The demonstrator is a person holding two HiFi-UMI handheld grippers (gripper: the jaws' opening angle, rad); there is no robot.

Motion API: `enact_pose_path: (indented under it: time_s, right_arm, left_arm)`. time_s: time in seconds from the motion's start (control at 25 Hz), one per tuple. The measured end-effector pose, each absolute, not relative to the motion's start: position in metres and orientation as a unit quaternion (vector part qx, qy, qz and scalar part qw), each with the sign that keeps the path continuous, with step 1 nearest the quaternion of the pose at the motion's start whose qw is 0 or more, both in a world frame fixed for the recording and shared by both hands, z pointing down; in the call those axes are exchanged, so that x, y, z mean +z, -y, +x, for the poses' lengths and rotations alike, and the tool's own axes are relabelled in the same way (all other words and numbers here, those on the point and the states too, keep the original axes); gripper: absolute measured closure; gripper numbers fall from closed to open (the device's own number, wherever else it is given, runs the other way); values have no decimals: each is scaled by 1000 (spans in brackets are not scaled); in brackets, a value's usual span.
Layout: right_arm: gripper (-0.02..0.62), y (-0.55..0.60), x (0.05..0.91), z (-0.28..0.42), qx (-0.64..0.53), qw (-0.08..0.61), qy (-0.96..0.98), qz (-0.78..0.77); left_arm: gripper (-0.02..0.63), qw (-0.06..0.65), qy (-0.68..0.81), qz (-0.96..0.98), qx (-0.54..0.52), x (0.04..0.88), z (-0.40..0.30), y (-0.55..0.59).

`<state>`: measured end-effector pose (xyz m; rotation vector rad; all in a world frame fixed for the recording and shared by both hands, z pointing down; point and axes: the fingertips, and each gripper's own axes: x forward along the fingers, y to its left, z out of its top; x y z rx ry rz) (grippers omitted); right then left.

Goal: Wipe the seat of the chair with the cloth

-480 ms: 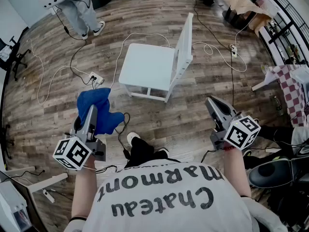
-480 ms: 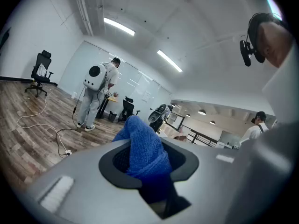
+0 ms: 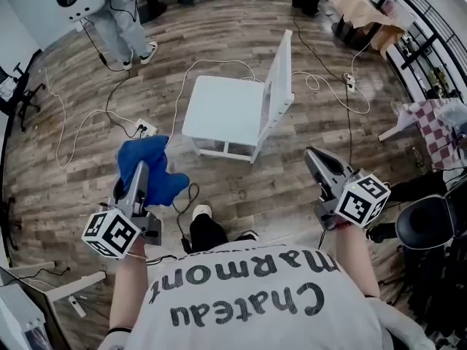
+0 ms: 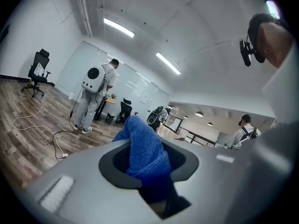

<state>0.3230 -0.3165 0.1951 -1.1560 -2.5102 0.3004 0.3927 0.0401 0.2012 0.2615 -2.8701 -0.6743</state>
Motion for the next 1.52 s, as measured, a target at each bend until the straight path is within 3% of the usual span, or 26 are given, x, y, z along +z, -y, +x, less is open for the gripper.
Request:
enact_pose_path:
  time_s: [0.76,1.52]
  right_arm:
    - [580,122,179,232,151,146,886,-414]
    - [580,-70,217,131,147,226,826,-495]
  left_arm:
    - [488,76,975,91,-188,173,321,-220]
    - [488,84,975,34,-204,199,299,-321]
